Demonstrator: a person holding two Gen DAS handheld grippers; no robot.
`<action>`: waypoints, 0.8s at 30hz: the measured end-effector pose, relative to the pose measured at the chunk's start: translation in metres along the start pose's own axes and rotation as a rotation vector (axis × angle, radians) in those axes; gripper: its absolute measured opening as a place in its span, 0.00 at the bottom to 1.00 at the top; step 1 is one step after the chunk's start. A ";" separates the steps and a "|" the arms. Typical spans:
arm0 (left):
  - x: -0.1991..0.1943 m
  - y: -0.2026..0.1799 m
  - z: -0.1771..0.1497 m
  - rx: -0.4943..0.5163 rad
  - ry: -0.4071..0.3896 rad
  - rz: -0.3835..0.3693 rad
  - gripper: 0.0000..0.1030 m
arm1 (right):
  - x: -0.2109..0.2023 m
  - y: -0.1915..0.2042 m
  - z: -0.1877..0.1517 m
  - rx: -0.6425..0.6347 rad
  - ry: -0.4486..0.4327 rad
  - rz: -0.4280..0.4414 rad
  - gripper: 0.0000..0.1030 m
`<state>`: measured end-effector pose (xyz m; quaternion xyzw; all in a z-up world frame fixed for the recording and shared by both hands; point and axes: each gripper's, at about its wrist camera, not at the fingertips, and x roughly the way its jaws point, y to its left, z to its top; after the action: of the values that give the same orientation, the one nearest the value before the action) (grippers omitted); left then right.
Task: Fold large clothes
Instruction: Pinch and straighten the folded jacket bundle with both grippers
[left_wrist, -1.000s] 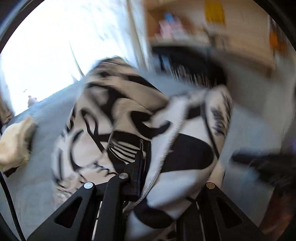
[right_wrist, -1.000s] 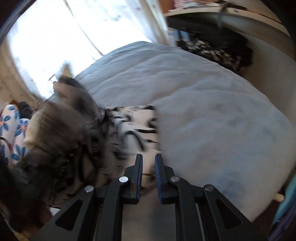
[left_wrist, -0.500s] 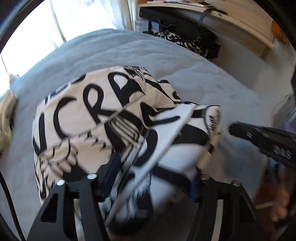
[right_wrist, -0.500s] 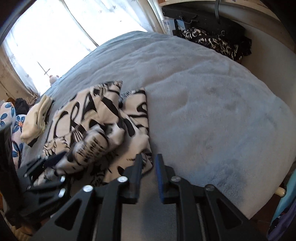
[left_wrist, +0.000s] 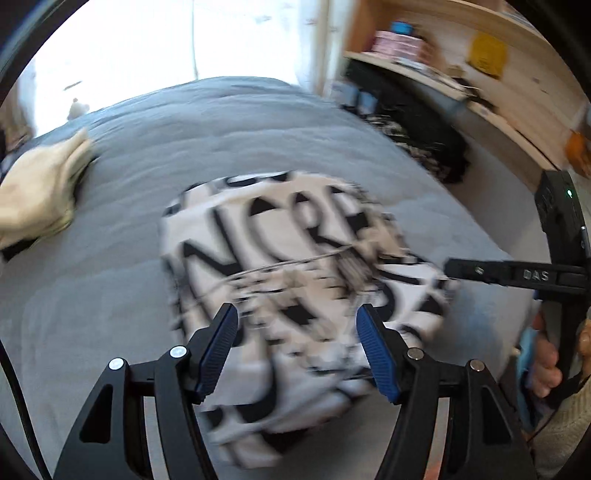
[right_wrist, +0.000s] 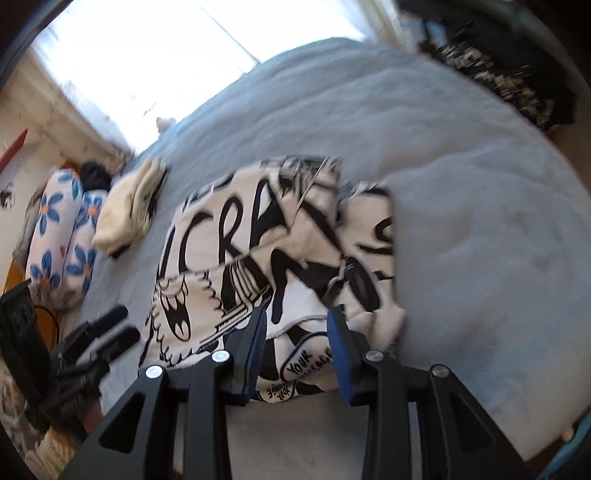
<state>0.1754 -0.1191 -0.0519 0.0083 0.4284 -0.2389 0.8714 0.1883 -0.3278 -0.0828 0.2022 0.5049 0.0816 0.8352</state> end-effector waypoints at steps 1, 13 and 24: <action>0.003 0.012 -0.002 -0.034 0.011 0.020 0.63 | 0.009 -0.001 0.003 -0.004 0.035 0.009 0.33; 0.025 0.035 -0.013 -0.080 0.063 0.062 0.63 | 0.063 -0.020 0.021 0.008 0.201 0.055 0.33; 0.028 0.026 -0.009 -0.073 0.078 0.063 0.63 | 0.050 0.013 0.010 -0.122 0.105 -0.010 0.11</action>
<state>0.1939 -0.1052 -0.0837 -0.0007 0.4703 -0.1952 0.8607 0.2216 -0.3016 -0.1136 0.1437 0.5431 0.1186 0.8187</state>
